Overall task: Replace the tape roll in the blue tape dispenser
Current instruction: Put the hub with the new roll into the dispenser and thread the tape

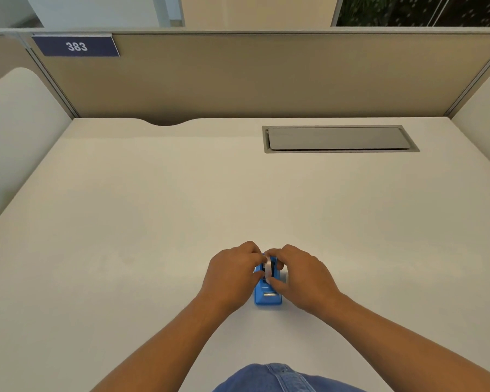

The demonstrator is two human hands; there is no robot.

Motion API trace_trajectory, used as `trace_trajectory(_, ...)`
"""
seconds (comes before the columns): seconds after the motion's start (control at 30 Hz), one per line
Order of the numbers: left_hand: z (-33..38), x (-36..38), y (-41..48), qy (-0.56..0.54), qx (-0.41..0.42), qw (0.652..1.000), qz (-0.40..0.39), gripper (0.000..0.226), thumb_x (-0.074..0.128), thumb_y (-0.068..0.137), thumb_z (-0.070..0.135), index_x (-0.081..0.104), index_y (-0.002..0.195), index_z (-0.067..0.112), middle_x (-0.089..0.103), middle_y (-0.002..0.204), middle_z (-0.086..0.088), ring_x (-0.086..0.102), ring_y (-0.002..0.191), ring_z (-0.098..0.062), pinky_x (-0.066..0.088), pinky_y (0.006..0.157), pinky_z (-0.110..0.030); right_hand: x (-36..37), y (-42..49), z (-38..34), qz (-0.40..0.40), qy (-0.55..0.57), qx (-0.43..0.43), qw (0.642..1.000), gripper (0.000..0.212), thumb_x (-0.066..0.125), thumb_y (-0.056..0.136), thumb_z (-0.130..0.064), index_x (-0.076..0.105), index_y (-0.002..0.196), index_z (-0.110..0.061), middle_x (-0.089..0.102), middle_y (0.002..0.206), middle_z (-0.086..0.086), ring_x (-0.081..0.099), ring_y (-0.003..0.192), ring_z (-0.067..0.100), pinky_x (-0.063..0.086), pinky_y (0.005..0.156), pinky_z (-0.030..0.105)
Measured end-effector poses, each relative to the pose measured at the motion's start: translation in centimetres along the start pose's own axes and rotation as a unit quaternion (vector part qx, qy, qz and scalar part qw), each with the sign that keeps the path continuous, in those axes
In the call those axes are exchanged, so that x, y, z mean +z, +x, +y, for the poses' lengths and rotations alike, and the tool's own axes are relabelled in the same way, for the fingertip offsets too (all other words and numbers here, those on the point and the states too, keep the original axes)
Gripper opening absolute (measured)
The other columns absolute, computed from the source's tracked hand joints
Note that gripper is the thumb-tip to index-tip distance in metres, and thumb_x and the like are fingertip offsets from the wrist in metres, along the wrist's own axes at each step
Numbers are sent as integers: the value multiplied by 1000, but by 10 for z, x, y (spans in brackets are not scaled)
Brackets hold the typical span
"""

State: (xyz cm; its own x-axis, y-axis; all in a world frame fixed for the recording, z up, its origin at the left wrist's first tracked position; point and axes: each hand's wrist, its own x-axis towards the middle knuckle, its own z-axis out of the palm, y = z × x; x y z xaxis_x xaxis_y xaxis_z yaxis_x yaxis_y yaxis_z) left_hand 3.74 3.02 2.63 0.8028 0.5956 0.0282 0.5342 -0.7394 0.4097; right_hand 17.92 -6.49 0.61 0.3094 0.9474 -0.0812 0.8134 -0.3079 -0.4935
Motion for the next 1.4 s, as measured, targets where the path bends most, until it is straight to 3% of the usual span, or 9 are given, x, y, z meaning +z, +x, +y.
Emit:
trace_trajectory(0.23, -2, -2, 4, 80, 63, 995, -16, 17, 65, 90, 19, 73, 104, 23, 69, 103, 4, 64, 77, -20, 49, 64, -29, -2, 1, 0, 3, -4, -1, 1000, 41, 64, 83, -44, 56, 123, -39, 57, 93, -17, 50, 76, 6, 40, 66, 18)
trace_trajectory(0.47, -3, -1, 8, 107, 66, 992, -20, 19, 60, 90, 13, 71, 100, 24, 66, 96, 5, 61, 70, -19, 47, 59, -30, -2, 2, 0, -2, -13, -1, 1000, 44, 66, 82, -43, 56, 124, -38, 60, 97, -16, 49, 76, 6, 38, 67, 17)
trace_trajectory(0.57, -3, 1, 9, 92, 60, 994, -18, 17, 61, 90, 14, 70, 100, 24, 65, 97, 5, 60, 67, -20, 40, 56, -27, -2, 2, -1, -3, -17, -3, 1000, 43, 67, 81, -43, 56, 122, -38, 58, 95, -17, 49, 75, 5, 38, 66, 16)
trace_trajectory(0.73, -4, 4, 9, 24, 16, 1000, -7, 16, 53, 96, 21, 67, 102, 25, 63, 102, 7, 61, 70, -19, 50, 62, -31, -3, 0, -1, -2, -17, 1, 1000, 40, 68, 80, -43, 56, 118, -40, 52, 89, -21, 49, 73, 4, 31, 59, 10)
trace_trajectory(0.97, 1, 2, 12, -66, -62, 996, -2, 12, 52, 96, 29, 63, 98, 26, 62, 102, 11, 57, 72, -11, 42, 64, -23, -6, 0, -2, -3, -11, 11, 1000, 42, 72, 77, -43, 53, 115, -38, 59, 98, -19, 52, 74, 4, 33, 60, 11)
trace_trajectory(1.1, 3, -3, 12, -80, -76, 994, -8, 10, 53, 96, 29, 63, 96, 28, 62, 101, 12, 56, 74, -10, 40, 65, -23, -11, -3, -2, 2, 9, 10, 1000, 49, 74, 74, -46, 52, 117, -41, 54, 96, -23, 50, 75, 2, 28, 60, 6)
trace_trajectory(1.27, 4, -6, 11, -86, -79, 993, -14, 10, 55, 95, 29, 65, 97, 26, 63, 103, 10, 60, 82, -12, 45, 70, -24, -15, 0, -3, 33, 12, -1, 999, 10, 64, 84, -38, 64, 94, -38, 55, 84, -20, 46, 60, -8, 29, 56, 9)
trace_trajectory(1.4, 4, -6, 9, -89, -76, 993, -23, 11, 56, 94, 29, 65, 99, 26, 63, 104, 9, 61, 85, -12, 47, 72, -25, -17, 1, -3, 40, 10, -7, 999, 4, 62, 85, -37, 66, 87, -37, 59, 82, -16, 47, 60, -6, 33, 56, 14)
